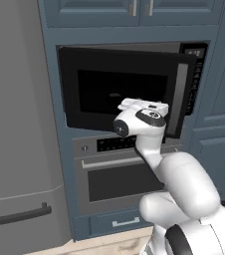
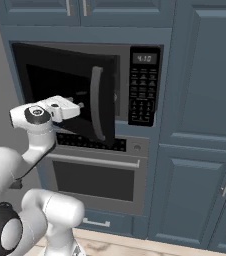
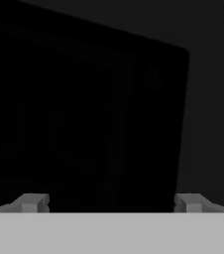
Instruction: Pick the mug from the counter and place it inside the microwave. Then close the microwave.
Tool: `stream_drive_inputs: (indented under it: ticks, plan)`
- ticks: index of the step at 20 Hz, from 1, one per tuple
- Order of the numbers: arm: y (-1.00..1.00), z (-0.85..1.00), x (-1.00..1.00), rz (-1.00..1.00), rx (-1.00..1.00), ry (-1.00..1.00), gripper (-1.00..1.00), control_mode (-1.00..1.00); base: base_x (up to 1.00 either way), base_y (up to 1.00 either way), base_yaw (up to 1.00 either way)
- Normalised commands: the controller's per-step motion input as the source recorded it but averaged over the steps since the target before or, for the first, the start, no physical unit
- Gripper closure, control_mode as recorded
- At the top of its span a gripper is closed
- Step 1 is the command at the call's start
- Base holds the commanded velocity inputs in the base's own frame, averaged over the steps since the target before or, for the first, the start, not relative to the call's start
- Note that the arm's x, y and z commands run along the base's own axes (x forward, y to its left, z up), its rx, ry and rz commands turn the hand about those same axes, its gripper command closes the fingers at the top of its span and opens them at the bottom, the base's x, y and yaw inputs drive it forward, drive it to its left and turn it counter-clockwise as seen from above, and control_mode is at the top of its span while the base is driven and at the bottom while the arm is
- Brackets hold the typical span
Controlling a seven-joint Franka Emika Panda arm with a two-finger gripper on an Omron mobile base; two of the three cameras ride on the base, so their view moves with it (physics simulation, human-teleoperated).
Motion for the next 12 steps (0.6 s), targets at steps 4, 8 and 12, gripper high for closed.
stream_drive_inputs:
  ticks: [4, 8, 12]
  plan:
    - [-0.39, 0.0, 0.13, 0.24, 0.0, 0.0, -1.0, -1.0, 0.0, 0.0, 0.0]
    - [-0.26, 0.02, 0.16, 0.23, 0.0, 0.0, -1.0, -1.0, 0.0, 0.0, 0.0]
    - [-0.17, 0.0, 0.35, 0.23, 0.0, 0.04, -1.0, -1.0, 0.0, 0.0, 0.0]
